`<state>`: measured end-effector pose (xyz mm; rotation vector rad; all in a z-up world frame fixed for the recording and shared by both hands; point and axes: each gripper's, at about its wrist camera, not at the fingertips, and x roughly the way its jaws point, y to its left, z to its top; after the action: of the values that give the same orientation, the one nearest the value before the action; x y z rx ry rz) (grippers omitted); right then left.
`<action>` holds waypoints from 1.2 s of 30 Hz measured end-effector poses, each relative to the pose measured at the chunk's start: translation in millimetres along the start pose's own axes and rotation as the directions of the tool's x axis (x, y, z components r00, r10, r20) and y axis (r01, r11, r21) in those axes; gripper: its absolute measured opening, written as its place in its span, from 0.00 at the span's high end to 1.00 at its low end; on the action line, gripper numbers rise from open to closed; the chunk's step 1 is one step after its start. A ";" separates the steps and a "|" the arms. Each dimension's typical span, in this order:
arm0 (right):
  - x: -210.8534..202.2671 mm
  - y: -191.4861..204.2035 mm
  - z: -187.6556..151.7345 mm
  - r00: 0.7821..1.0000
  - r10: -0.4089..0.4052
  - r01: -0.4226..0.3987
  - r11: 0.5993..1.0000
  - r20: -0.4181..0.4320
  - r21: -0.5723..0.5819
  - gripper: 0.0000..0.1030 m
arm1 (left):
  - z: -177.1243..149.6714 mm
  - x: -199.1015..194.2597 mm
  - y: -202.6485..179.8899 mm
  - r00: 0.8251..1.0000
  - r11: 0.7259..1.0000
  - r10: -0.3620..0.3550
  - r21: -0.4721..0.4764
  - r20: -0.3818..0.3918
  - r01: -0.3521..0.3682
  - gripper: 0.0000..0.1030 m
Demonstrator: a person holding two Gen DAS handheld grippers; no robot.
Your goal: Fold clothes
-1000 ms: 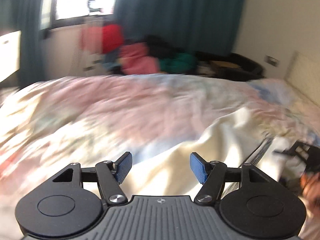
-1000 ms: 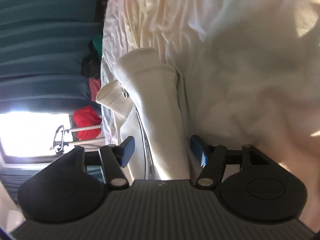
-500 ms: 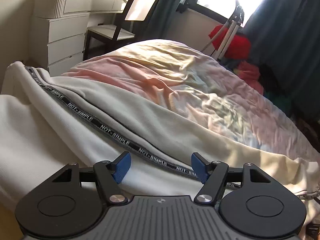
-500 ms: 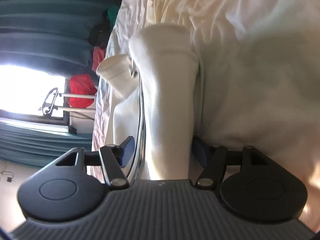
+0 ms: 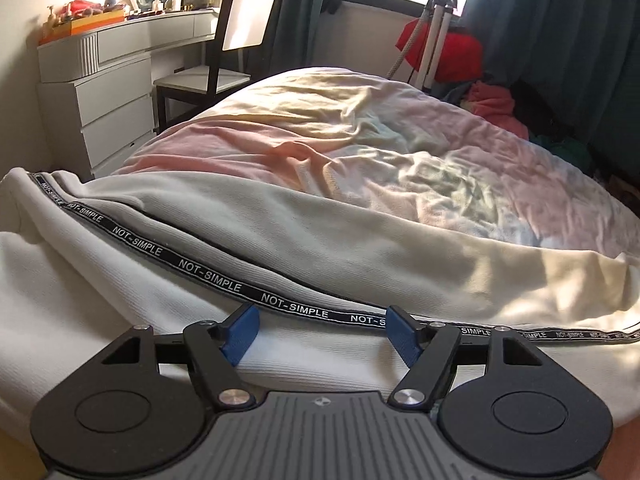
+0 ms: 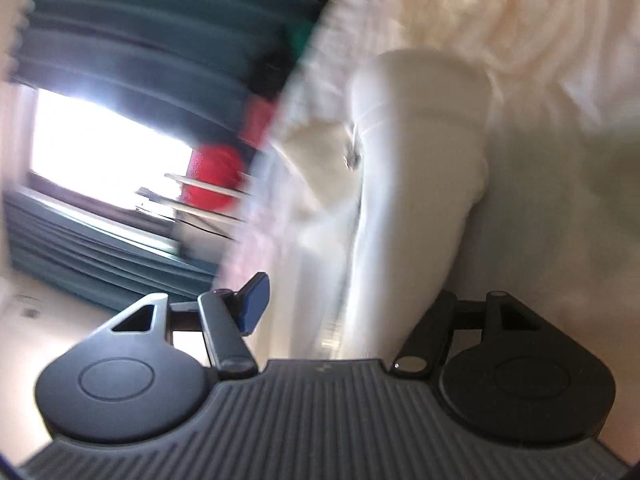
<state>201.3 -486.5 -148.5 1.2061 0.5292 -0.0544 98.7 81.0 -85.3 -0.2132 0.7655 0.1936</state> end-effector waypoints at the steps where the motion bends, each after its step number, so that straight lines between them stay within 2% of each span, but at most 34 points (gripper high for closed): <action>1: 4.6 -4.1 -1.2 0.999 -0.029 0.029 1.000 -0.016 0.006 0.39 | 0.0 0.7 -1.1 1.000 1.000 0.000 0.004 0.001 0.000 0.28; 4: 12.2 -0.1 -4.3 0.999 -0.038 0.038 0.999 0.021 -0.007 0.39 | -0.8 2.0 -4.1 1.000 1.000 -0.001 0.019 0.008 0.001 0.27; 6: 15.1 9.3 -7.3 0.996 -0.063 0.064 0.998 0.068 -0.007 0.46 | -1.5 1.8 -4.4 1.000 1.000 -0.009 0.019 0.014 0.008 0.27; 7: 16.6 14.1 -8.8 0.993 -0.076 0.077 0.997 0.091 -0.007 0.61 | -1.7 1.0 -3.7 1.000 1.000 -0.017 0.012 0.019 0.017 0.27; 8: 18.0 18.9 -10.3 0.989 -0.089 0.090 0.996 0.114 -0.006 0.82 | -2.0 -0.4 -3.6 0.999 0.999 -0.035 0.008 0.027 0.035 0.27; 9: 17.3 26.1 -12.4 0.985 -0.110 0.115 0.993 0.130 -0.027 0.84 | -2.3 -1.9 -4.7 0.998 0.998 -0.055 0.013 0.037 0.055 0.27; 12: 11.2 41.0 -15.1 0.975 -0.132 0.146 0.987 0.181 -0.066 0.87 | -2.4 -5.6 -9.5 0.995 0.996 -0.083 0.019 0.063 0.082 0.28; 15: 1.2 44.0 -7.8 0.971 -0.102 0.112 0.993 0.217 -0.033 0.88 | -3.9 -11.1 -16.6 0.991 0.994 -0.098 0.047 0.088 0.094 0.28; 17: -2.4 47.9 -4.0 0.964 -0.098 0.114 0.992 0.246 -0.051 0.88 | -6.9 -16.4 -22.6 0.989 0.992 -0.106 0.080 0.106 0.097 0.28; 20: -9.3 48.9 1.6 0.948 -0.093 0.118 0.991 0.304 -0.065 0.89 | -11.7 -30.7 -35.4 0.974 0.979 -0.162 0.148 0.162 0.138 0.25; 23: -21.8 44.8 13.2 0.933 -0.104 0.137 0.988 0.345 -0.072 0.89 | -17.6 -39.3 -53.2 0.962 0.964 -0.188 0.224 0.198 0.143 0.22; 26: -42.7 30.7 24.4 0.901 -0.139 0.171 0.984 0.411 -0.041 0.89 | -25.2 -27.4 -69.3 0.977 0.955 -0.165 0.269 0.135 0.125 0.22; 29: -58.4 6.8 31.2 0.888 -0.177 0.189 0.982 0.424 0.014 0.89 | -36.0 -7.9 -78.7 0.989 0.946 -0.146 0.297 0.034 0.129 0.22; 31: -62.4 -0.5 29.4 0.888 -0.194 0.202 0.979 0.416 0.025 0.89 | -36.9 -3.3 -80.5 0.991 0.945 -0.133 0.302 0.018 0.121 0.21; 33: -65.4 8.1 27.3 0.879 -0.197 0.223 0.975 0.434 -0.009 0.89 | -35.7 -0.1 -79.3 0.991 0.947 -0.130 0.299 0.009 0.122 0.21; 36: -70.5 35.6 15.9 0.859 -0.168 0.275 0.948 0.483 -0.160 0.89 | -33.8 1.3 -73.4 0.990 0.951 -0.140 0.279 0.002 0.133 0.21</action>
<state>156.4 -504.2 -84.0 0.8622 0.2389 -0.4626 95.5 1.8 -101.1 0.0035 0.7441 -0.0441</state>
